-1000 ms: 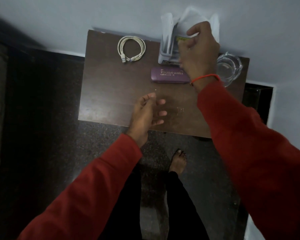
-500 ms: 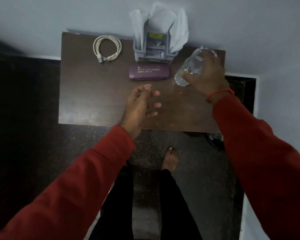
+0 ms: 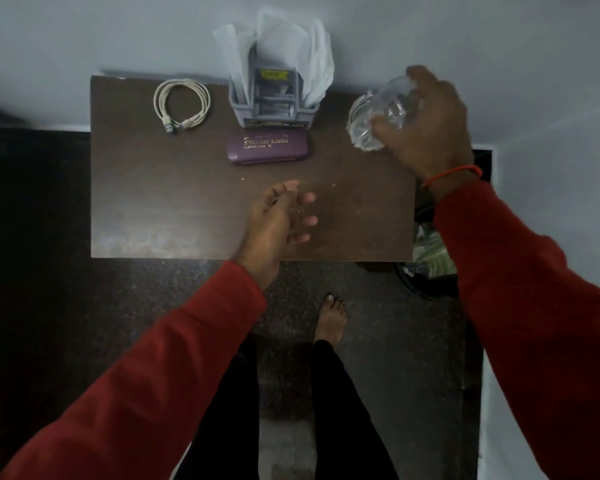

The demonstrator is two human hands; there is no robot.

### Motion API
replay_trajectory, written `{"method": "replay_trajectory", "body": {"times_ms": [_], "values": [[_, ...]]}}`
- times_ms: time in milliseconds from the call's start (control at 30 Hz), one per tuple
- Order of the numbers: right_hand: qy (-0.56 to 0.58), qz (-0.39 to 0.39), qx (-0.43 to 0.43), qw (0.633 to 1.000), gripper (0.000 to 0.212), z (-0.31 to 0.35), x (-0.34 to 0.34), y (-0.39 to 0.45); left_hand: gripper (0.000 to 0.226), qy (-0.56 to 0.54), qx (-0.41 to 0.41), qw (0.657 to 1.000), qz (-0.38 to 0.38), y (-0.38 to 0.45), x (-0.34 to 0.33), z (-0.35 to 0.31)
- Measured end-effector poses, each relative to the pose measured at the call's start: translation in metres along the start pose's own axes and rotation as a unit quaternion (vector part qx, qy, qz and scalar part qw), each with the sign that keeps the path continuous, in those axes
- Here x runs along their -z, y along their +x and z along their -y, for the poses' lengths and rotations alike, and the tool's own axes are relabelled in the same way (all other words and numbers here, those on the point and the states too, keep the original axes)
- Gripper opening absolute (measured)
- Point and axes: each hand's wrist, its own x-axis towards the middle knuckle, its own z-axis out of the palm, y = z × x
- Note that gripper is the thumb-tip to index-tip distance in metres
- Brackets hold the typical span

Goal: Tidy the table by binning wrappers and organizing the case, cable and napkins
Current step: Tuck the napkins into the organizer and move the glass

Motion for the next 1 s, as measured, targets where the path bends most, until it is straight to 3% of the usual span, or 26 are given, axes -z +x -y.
{"method": "replay_trajectory", "body": {"times_ms": [100, 500, 700, 900, 1000], "values": [[-0.002, -0.006, 0.007, 1.000, 0.078, -0.008, 0.014, 0.015, 0.015, 0.001, 0.001, 1.000, 0.001, -0.002, -0.004, 0.001], [-0.055, 0.116, 0.006, 0.992, 0.087, -0.031, -0.011, 0.055, 0.019, 0.014, 0.008, 1.000, -0.004, -0.005, -0.007, 0.014], [-0.017, 0.135, 0.002, 0.991, 0.099, -0.028, -0.014, 0.056, 0.022, 0.018, 0.012, 1.000, 0.000, -0.009, -0.001, 0.020], [0.149, 0.087, -0.132, 0.976, 0.128, -0.044, -0.027, 0.043, 0.024, 0.016, 0.009, 1.000, 0.003, -0.014, 0.003, 0.019], [0.202, 0.060, -0.207, 0.956, 0.105, -0.054, -0.042, 0.033, 0.021, 0.021, 0.011, 1.000, -0.001, -0.015, 0.007, 0.021]]}}
